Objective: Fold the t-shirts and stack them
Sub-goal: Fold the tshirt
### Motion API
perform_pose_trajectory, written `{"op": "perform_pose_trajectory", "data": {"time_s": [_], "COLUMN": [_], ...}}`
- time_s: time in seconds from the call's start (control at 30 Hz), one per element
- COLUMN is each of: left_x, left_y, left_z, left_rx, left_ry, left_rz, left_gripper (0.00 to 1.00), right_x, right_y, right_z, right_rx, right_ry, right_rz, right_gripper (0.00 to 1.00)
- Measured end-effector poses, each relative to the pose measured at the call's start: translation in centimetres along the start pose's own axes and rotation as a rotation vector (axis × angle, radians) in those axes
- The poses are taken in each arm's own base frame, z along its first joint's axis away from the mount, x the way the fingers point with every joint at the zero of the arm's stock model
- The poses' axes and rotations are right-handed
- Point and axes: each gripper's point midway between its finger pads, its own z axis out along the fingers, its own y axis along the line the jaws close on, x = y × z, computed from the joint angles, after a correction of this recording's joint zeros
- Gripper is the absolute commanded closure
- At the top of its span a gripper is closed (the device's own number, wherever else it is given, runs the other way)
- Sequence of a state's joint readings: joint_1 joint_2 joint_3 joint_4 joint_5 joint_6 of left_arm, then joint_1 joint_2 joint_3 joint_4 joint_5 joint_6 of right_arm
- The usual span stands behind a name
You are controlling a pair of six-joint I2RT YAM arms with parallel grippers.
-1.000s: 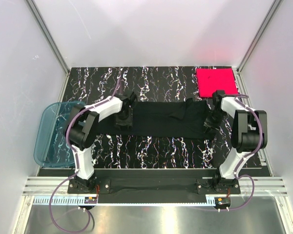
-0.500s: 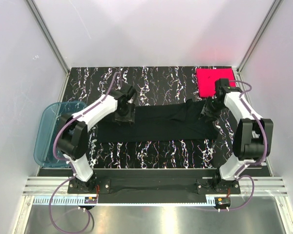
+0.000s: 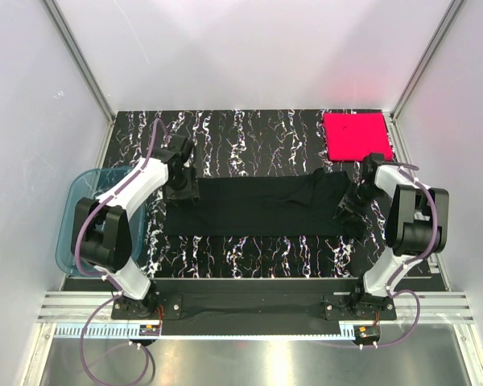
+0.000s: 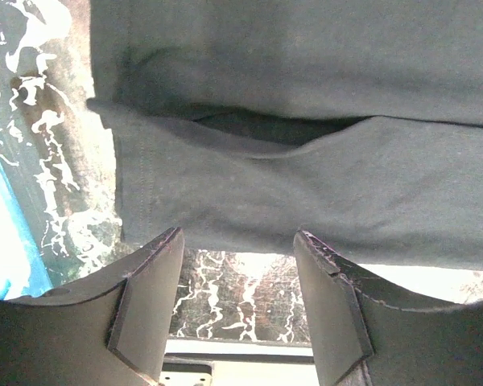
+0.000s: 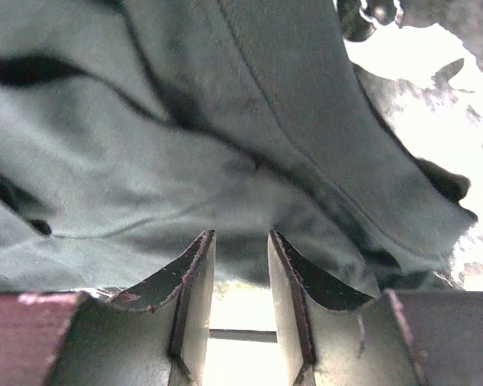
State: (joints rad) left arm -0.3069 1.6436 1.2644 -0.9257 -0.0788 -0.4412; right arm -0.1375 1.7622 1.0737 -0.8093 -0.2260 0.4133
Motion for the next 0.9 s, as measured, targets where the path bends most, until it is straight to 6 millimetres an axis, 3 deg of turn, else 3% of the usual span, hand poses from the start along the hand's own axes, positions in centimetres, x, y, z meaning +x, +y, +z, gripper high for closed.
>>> {"op": "perform_pose_trajectory", "data": {"time_s": [0.13,0.27,0.4,0.53,0.7,0.9], "left_x": [0.1,-0.3,-0.2,-0.6,-1.2,-1.1], "left_y": [0.8,1.9,2.6,2.6,2.7,3.8], "left_z": [0.3,1.0,2.4,3.6,5.9,7.7], "left_rx": [-0.011,-0.027,-0.035,-0.021,-0.005,-0.009], "left_ry": [0.009,0.022,0.069,0.081,0.110,0.163], "left_rz": [-0.021,-0.056,-0.085,-0.104,-0.134,-0.207], "left_gripper": [0.41,0.50,0.51,0.51,0.50,0.47], "right_x": [-0.5,-1.9,-2.4,-1.7,-0.2,0.4], "right_y": [0.5,2.1,4.0,7.0,10.9,12.5], "right_z": [-1.7,-3.2,-4.3,-4.9,-4.5,-0.9], "right_rx": [-0.006,-0.046,-0.068,-0.132,-0.299,-0.361], "right_ry": [-0.042,-0.087,-0.114,-0.115,-0.041,0.077], "right_rz": [-0.019,-0.048,-0.106,-0.195,-0.216,-0.178], "right_gripper": [0.58,0.58,0.56,0.41,0.37,0.42]}}
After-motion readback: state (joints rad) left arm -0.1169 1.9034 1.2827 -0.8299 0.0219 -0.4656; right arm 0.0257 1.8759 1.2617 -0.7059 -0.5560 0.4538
